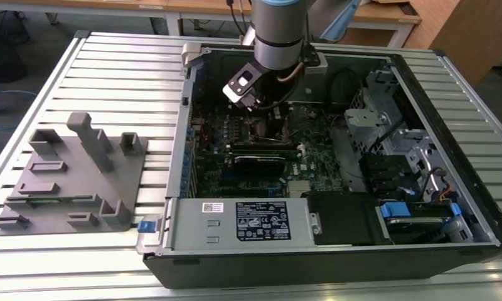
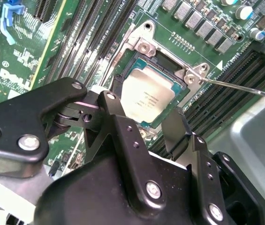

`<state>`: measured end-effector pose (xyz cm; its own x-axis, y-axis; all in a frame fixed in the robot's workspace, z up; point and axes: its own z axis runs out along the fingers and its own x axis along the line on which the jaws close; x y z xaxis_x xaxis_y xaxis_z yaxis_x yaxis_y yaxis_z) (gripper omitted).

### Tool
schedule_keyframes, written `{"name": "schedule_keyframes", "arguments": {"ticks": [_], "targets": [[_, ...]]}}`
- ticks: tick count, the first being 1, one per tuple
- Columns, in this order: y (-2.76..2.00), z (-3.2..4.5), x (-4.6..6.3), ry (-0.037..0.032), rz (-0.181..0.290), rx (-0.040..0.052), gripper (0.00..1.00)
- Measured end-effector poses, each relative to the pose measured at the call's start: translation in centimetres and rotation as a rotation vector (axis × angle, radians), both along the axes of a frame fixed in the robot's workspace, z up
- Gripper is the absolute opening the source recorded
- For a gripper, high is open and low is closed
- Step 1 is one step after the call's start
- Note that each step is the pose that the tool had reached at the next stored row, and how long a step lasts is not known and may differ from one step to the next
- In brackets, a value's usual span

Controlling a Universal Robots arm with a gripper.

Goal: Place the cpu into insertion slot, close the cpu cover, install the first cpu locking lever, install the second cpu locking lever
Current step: 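Place the cpu into insertion slot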

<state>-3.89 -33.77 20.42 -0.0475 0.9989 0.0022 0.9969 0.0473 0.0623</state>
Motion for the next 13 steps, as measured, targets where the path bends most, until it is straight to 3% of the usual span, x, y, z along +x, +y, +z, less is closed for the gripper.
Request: {"name": "schedule_keyframes", "arguments": {"ticks": [5,13], "targets": [[0.0,0.76,0.0,0.0,0.0,0.0,0.6],[0.0,0.79,0.0,0.0,0.0,0.0001,0.6]]}}
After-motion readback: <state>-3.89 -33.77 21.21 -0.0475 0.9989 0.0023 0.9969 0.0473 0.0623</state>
